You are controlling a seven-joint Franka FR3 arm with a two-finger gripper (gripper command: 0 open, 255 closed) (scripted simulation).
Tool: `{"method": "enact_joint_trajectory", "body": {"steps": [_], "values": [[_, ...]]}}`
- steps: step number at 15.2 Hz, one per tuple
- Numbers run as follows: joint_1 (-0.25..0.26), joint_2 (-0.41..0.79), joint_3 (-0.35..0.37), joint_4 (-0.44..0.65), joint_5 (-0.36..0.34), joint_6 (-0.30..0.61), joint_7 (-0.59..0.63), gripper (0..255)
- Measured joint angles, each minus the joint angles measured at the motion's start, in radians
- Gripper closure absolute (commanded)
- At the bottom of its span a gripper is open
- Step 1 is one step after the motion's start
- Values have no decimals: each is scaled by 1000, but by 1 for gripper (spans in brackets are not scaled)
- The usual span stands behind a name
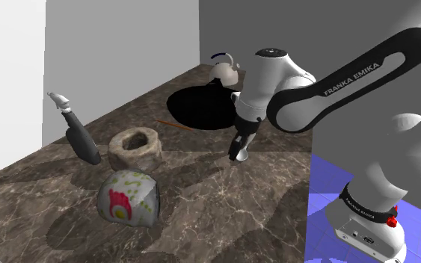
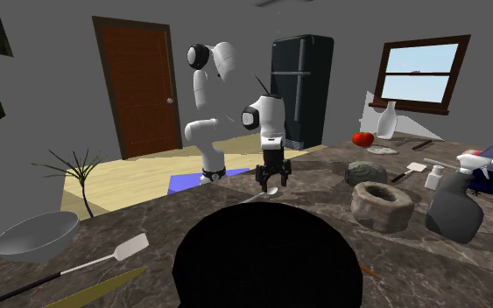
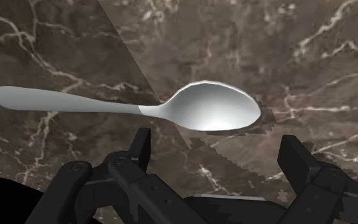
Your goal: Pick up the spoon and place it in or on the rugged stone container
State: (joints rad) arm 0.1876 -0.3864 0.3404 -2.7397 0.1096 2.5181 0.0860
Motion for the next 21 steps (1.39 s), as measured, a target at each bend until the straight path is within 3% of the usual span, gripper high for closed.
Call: {"method": "enact_joint_trajectory", "body": {"steps": [8,9,21], "values": [[-8,36,8,-10,-9,47,7,0],[-8,36,8,-10,-9,47,7,255],[-5,20,3,-6,-5,26,2,255]]}}
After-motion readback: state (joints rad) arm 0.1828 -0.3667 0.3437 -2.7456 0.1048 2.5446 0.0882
